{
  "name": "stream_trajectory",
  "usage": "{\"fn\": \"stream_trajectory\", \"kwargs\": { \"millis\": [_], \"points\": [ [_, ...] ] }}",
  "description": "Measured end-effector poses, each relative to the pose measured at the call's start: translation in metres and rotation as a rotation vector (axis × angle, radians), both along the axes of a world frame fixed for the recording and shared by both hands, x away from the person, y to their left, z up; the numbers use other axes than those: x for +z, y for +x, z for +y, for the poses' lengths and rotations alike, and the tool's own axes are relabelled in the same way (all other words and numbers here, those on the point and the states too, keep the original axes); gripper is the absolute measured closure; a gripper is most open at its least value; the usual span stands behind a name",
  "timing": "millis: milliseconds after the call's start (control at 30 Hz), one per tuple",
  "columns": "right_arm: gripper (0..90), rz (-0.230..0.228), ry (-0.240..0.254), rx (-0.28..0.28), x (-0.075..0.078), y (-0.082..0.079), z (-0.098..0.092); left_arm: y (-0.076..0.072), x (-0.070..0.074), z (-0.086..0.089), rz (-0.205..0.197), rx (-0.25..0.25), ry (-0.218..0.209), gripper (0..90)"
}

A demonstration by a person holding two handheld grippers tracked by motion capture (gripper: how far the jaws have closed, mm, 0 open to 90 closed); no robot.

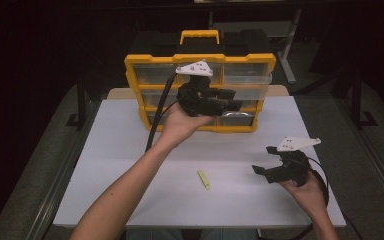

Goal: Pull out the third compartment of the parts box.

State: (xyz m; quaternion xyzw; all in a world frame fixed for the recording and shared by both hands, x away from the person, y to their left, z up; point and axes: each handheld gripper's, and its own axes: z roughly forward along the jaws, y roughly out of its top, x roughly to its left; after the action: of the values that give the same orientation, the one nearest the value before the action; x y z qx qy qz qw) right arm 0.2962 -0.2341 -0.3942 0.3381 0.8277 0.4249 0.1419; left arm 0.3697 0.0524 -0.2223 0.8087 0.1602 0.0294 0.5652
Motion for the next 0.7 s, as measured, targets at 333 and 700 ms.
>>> {"fn": "stream_trajectory", "kwargs": {
  "millis": [333, 700],
  "points": [
    [13.8, -0.006, -0.003, 0.008, -0.001, 0.001, 0.000, 0.001, 0.030, -0.003, -0.111, -0.069, 0.113, 49.1],
    [13.8, -0.002, 0.003, 0.006, -0.001, 0.001, -0.002, 0.015, 0.050, -0.011, -0.172, -0.120, 0.248, 48.2]
  ]
}}
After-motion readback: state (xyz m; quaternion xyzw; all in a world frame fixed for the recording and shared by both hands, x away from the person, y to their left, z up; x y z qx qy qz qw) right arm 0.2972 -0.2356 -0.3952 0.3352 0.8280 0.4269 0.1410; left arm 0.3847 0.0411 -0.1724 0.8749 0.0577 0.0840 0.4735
